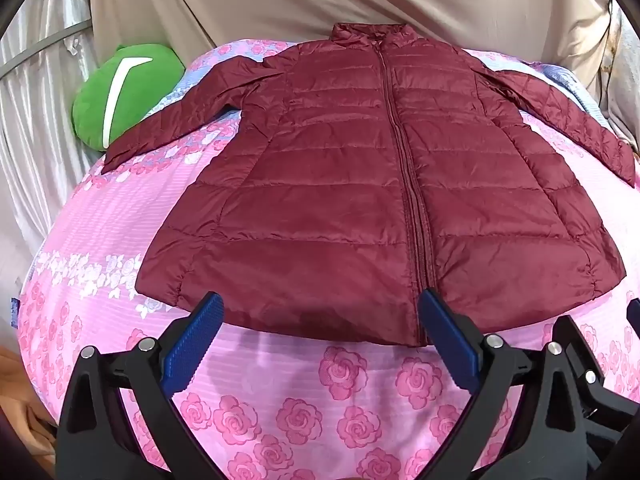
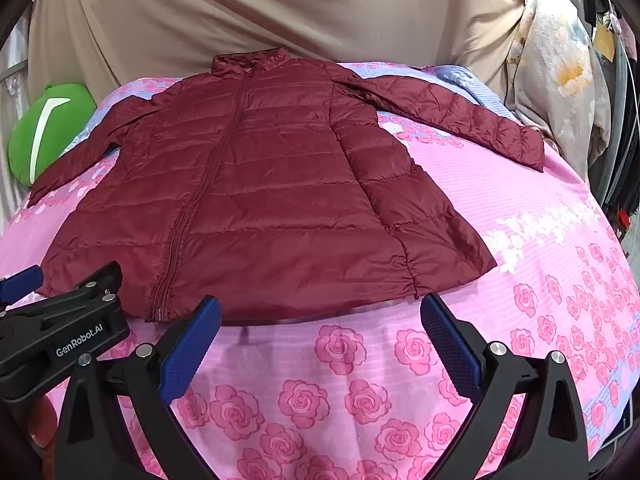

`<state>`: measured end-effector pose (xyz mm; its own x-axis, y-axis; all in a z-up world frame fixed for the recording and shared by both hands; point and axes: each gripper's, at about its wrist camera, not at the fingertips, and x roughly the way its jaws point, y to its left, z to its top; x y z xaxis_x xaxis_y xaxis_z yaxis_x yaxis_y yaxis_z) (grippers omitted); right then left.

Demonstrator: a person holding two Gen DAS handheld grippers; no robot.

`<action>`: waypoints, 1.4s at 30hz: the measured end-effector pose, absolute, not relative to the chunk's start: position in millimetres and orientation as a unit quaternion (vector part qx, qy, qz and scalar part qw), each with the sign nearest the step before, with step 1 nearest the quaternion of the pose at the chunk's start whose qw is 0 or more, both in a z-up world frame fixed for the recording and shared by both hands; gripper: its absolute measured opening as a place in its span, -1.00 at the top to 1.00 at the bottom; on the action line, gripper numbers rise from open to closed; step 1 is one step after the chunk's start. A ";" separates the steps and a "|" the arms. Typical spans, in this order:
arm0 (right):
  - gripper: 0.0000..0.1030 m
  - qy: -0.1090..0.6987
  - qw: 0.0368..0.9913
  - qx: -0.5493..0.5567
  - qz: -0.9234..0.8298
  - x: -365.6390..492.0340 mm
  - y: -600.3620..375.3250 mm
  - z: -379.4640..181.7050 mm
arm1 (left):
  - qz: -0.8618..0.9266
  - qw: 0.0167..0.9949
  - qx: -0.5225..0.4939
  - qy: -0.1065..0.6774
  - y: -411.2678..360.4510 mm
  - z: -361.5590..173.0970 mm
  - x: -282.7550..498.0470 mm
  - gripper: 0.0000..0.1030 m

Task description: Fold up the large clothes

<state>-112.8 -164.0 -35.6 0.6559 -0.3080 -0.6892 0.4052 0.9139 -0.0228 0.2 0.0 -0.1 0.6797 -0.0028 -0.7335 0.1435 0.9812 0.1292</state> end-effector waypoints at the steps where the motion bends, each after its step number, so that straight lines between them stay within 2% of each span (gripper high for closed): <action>1: -0.90 0.364 0.908 0.066 -0.197 -112.6 -164.0 -35.8 | -0.041 0.912 0.086 0.399 0.3 0.0 0.2 -0.85; 42: -0.90 0.372 0.905 0.074 -0.192 -108.9 -172.7 -49.0 | -0.038 0.909 0.089 0.405 0.0 -17.5 2.4 -0.85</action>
